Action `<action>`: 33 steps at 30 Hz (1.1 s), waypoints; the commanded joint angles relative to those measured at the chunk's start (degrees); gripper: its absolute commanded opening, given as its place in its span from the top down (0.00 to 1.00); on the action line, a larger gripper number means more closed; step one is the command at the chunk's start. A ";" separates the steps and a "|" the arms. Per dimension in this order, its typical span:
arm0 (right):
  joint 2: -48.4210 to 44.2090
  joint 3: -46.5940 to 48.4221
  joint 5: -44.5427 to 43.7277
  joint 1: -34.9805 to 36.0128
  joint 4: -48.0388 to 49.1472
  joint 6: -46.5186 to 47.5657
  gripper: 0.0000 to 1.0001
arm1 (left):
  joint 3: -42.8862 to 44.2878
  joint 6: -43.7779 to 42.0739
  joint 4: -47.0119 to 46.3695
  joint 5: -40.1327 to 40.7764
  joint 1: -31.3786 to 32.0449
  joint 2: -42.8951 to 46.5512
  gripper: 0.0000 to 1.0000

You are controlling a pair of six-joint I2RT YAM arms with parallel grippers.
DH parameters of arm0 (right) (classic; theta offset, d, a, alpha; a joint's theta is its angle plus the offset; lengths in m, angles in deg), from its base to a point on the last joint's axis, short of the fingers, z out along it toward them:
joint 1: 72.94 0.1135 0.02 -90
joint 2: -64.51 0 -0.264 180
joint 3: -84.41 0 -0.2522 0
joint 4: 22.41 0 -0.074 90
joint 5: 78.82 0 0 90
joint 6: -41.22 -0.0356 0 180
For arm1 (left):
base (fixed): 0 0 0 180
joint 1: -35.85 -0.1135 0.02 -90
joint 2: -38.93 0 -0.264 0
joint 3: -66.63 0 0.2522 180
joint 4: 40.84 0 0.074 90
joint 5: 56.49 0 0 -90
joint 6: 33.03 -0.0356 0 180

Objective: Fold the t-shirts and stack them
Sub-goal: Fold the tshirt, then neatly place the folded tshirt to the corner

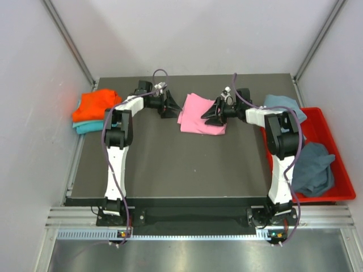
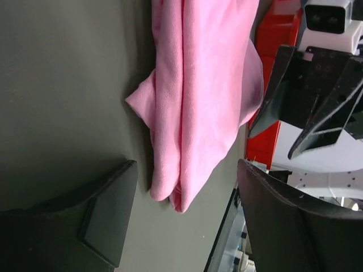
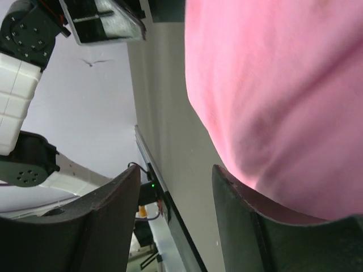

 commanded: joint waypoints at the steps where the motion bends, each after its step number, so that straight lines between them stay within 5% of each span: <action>1: -1.55 0.20 0.18 -0.84 1.00 1.71 0.46 | 3.41 -1.14 -1.48 -0.42 -0.56 -1.16 0.23; 22: 3.64 -2.62 0.44 -5.68 1.88 1.89 0.45 | 4.73 7.38 -11.14 -2.62 9.98 -9.69 0.28; 28: 2.85 -2.44 0.17 -6.12 1.88 2.06 0.45 | 3.15 7.74 -11.23 -2.09 10.34 -7.14 0.63; 30: 1.62 -1.92 0.17 -6.12 1.53 2.94 0.45 | 2.10 7.38 -10.71 -1.48 9.64 -5.04 0.86; 33: -0.58 0.37 0.09 -6.29 0.30 5.05 0.44 | 1.22 6.07 -8.69 -0.60 8.23 -1.79 1.00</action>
